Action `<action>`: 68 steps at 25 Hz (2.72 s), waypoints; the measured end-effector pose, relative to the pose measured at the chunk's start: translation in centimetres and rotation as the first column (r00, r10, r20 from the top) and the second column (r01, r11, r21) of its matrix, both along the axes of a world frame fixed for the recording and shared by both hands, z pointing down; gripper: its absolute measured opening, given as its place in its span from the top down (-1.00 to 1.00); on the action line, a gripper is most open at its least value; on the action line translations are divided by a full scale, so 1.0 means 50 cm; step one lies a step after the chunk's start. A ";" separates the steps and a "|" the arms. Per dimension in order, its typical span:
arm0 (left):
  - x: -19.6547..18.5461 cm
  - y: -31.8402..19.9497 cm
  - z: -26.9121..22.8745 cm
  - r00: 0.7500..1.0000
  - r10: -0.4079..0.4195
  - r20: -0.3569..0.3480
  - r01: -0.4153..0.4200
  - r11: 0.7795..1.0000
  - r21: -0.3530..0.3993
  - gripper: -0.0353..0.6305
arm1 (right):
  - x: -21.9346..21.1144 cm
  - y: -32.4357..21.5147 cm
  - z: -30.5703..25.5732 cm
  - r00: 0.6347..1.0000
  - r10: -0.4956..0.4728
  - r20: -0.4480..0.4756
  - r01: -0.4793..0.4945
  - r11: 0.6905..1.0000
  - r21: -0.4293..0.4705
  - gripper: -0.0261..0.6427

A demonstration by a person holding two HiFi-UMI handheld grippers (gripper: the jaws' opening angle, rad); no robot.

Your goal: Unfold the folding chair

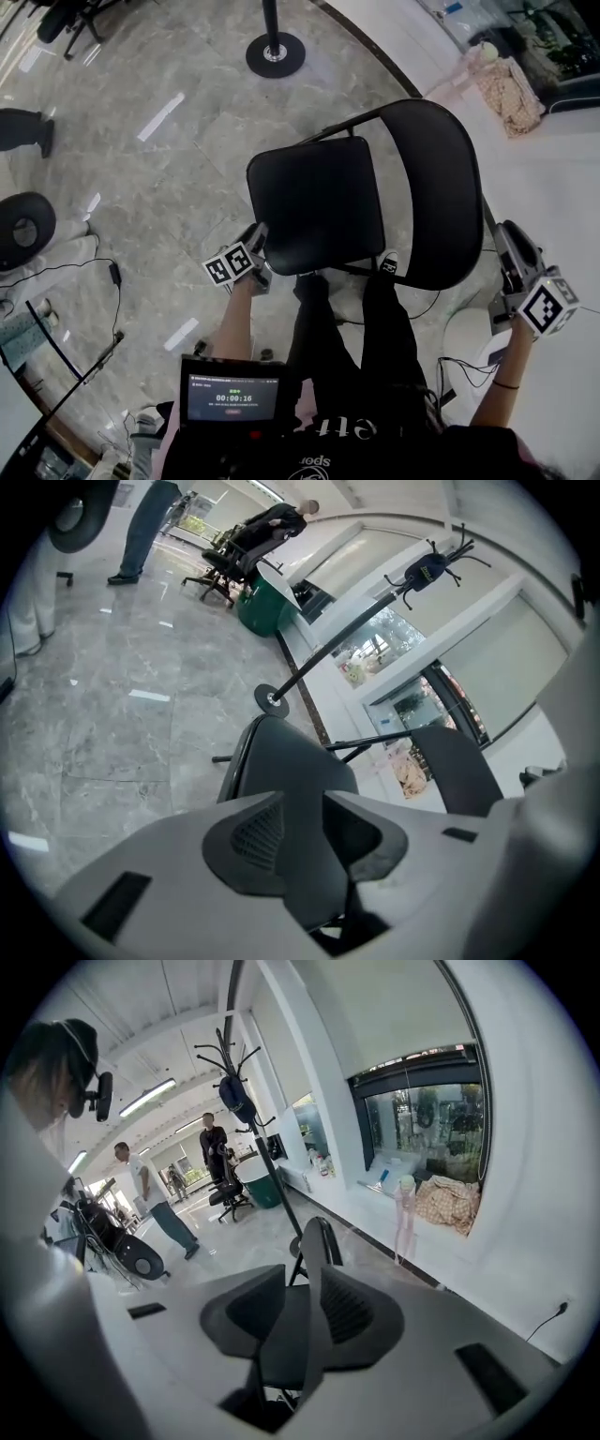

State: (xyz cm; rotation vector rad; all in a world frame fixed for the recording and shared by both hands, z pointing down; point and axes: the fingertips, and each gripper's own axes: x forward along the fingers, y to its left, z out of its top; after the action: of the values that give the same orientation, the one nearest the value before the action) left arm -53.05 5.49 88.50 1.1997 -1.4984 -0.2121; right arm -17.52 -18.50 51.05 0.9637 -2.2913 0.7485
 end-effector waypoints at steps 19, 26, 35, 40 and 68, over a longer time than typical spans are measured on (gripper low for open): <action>0.142 -0.027 -0.452 0.994 0.084 0.068 -0.099 0.957 0.273 0.88 | -0.128 0.267 -0.063 0.978 -0.140 0.155 0.164 0.975 -0.152 0.87; 0.272 -0.024 -0.549 0.992 0.093 0.085 -0.114 0.946 0.303 0.88 | -0.130 0.331 -0.052 0.942 -0.275 0.195 0.309 0.934 -0.180 0.87; 0.505 -0.054 -0.691 0.981 0.084 0.173 -0.149 0.901 0.408 0.88 | 0.015 0.378 -0.067 0.857 -0.466 0.221 0.503 0.850 -0.157 0.87; 0.597 -0.028 -0.721 0.978 0.038 0.207 -0.118 0.912 0.392 0.88 | 0.063 0.408 -0.064 0.805 -0.540 0.245 0.584 0.793 -0.173 0.87; 0.690 0.445 -0.798 0.927 0.135 0.349 -0.266 0.894 0.361 0.88 | 0.025 0.896 -0.068 0.771 -0.591 0.236 0.631 0.760 -0.157 0.87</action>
State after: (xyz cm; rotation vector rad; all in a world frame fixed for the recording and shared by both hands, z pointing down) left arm -18.58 27.72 48.62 1.7838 -1.6366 -0.1987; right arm -16.25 26.29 47.66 0.0031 -2.3839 0.7907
